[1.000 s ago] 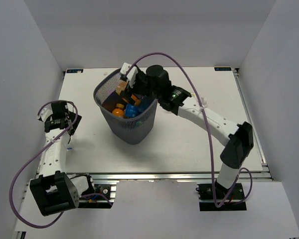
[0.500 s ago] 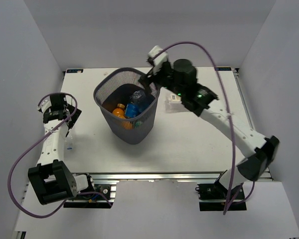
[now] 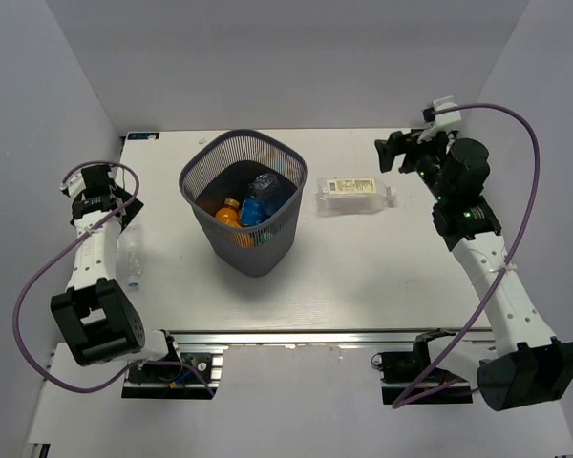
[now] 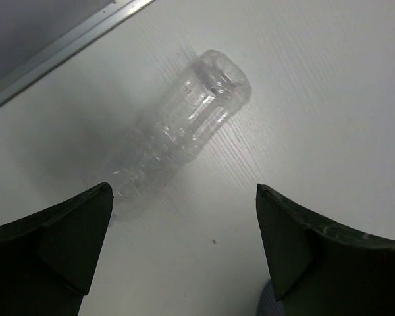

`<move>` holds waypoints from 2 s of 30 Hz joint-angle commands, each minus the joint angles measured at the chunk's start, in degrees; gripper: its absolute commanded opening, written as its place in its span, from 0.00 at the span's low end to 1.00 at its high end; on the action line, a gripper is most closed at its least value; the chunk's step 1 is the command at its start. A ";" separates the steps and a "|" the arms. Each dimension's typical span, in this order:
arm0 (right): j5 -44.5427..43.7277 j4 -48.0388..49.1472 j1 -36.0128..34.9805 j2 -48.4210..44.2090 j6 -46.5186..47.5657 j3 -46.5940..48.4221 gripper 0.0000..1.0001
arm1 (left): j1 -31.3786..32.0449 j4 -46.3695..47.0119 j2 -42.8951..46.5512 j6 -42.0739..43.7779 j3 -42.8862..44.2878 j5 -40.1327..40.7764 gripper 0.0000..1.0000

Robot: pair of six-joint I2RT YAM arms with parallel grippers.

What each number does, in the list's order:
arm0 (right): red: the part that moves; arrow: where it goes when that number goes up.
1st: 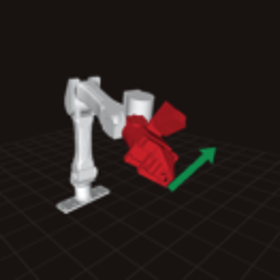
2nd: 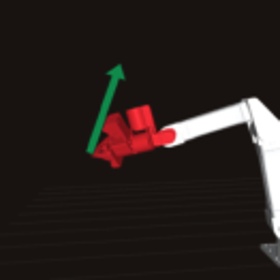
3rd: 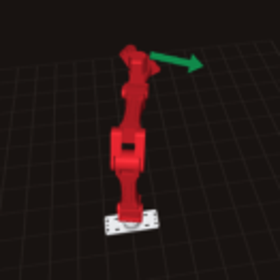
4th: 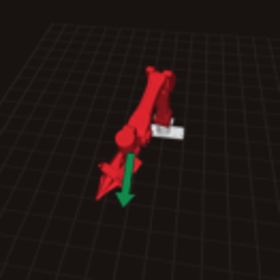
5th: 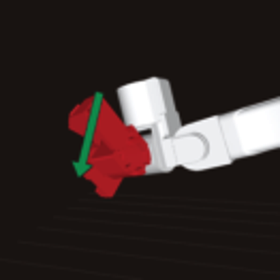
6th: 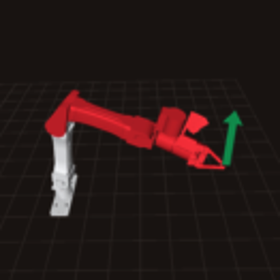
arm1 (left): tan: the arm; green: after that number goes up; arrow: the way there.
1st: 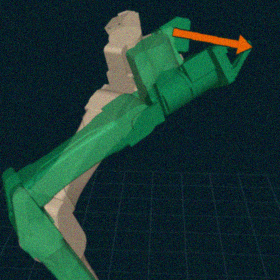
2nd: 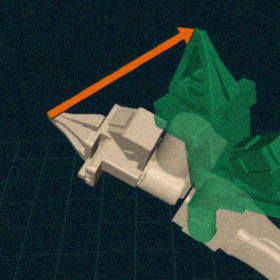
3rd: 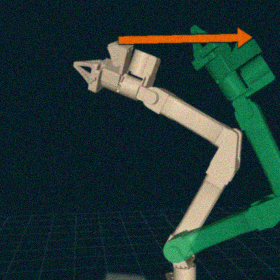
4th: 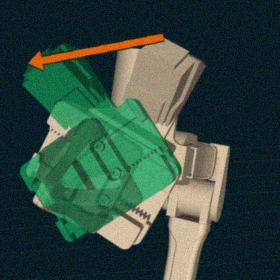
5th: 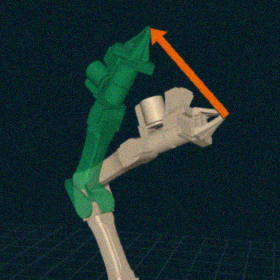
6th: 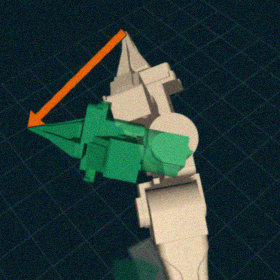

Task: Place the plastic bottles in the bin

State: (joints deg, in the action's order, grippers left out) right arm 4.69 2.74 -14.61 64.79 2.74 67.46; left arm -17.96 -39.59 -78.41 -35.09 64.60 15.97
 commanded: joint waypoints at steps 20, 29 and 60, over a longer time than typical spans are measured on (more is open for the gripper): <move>14.39 5.96 16.02 1.56 -12.24 -8.31 0.89 | -0.24 18.06 -18.62 3.81 -10.28 5.04 0.96; 13.24 6.22 16.28 -3.44 -12.15 -15.78 0.89 | -0.24 21.40 -14.94 3.28 -11.86 0.74 0.47; 41.19 -24.52 17.69 4.55 48.81 -3.92 0.89 | 47.48 15.95 -2.71 5.12 26.19 -2.26 0.43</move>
State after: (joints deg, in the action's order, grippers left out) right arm 36.77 -7.44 2.68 67.57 24.75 57.78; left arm 27.64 -18.59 -80.60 -32.51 88.36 9.67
